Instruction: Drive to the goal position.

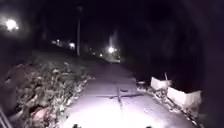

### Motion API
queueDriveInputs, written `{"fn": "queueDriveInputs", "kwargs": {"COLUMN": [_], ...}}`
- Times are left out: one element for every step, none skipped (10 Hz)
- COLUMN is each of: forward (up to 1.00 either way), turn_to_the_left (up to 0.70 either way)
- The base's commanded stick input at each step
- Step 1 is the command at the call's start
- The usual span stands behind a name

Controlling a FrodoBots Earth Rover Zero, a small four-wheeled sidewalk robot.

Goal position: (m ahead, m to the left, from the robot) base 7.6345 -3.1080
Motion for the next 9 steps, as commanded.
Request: {"fn": "queueDriveInputs", "kwargs": {"forward": [0.45,0.45,0.45,0.45,0.45,0.45,0.45,0.45,0.45], "turn_to_the_left": [0.0,0.0,0.0,0.0,0.0,0.0,0.0,0.0,0.0]}}
